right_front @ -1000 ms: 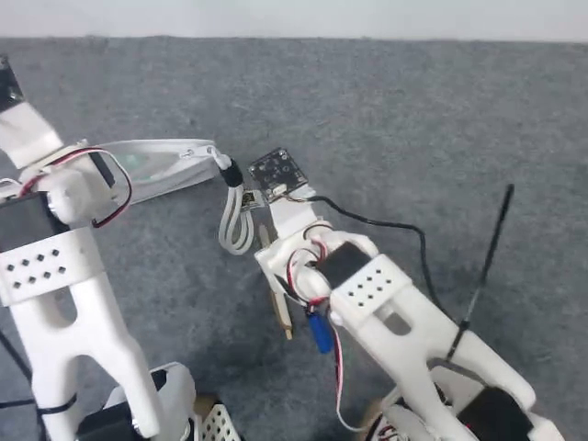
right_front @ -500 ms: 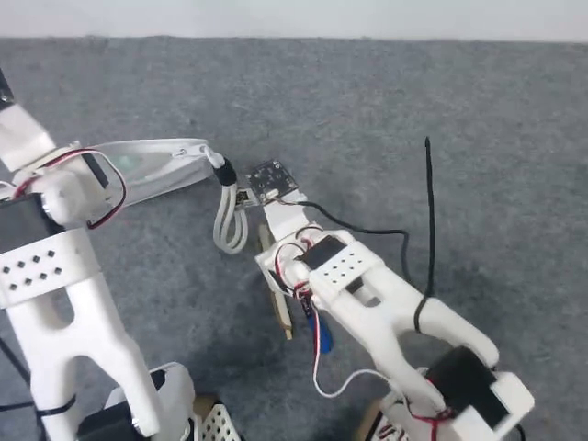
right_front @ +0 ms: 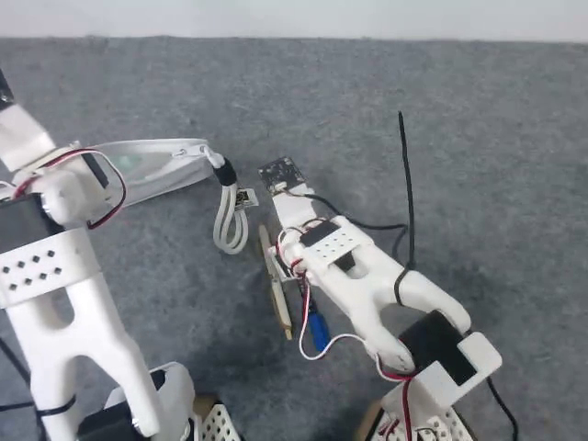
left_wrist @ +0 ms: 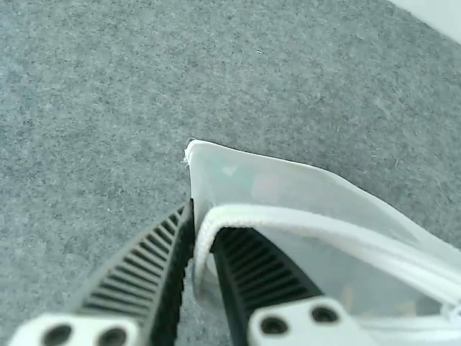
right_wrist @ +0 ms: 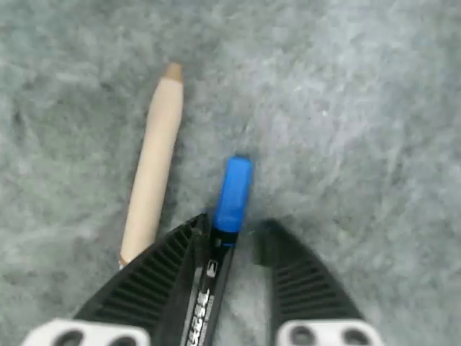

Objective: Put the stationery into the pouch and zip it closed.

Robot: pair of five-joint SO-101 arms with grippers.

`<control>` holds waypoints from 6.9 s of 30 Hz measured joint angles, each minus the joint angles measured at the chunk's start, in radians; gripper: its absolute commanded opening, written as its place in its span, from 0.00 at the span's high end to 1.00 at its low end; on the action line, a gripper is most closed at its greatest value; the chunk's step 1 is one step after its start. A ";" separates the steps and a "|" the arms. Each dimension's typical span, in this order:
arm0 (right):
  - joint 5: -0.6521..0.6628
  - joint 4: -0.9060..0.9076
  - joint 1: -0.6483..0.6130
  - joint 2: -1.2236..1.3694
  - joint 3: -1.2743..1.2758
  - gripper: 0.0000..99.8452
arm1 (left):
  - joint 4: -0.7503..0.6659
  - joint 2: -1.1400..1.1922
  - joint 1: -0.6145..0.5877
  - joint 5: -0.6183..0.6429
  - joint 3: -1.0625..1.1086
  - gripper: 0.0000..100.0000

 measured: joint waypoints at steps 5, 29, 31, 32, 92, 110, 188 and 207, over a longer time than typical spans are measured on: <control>0.029 -0.002 0.005 0.003 -0.002 0.99 | 0.000 0.000 0.000 0.000 0.000 0.99; 0.032 0.330 0.005 -0.379 -0.002 0.99 | 0.000 0.000 0.003 0.003 0.000 0.99; 0.032 0.344 0.003 -0.419 -0.002 0.99 | 0.000 0.000 0.029 0.003 0.000 0.99; 0.032 0.351 0.002 -0.437 -0.002 0.99 | 0.000 0.000 0.046 0.003 0.000 0.99; -0.075 0.089 -0.210 -1.643 0.404 0.99 | -0.002 0.000 0.310 0.003 -0.002 0.99; -0.075 -0.339 -0.210 -1.643 0.404 0.99 | -0.002 0.000 0.310 0.003 -0.002 0.99; -0.041 -1.275 -0.074 -0.740 0.514 0.99 | -0.002 0.000 0.310 0.003 0.000 0.99; -0.084 -1.059 -0.074 -0.802 0.514 0.99 | -0.002 0.000 0.310 0.003 0.000 0.99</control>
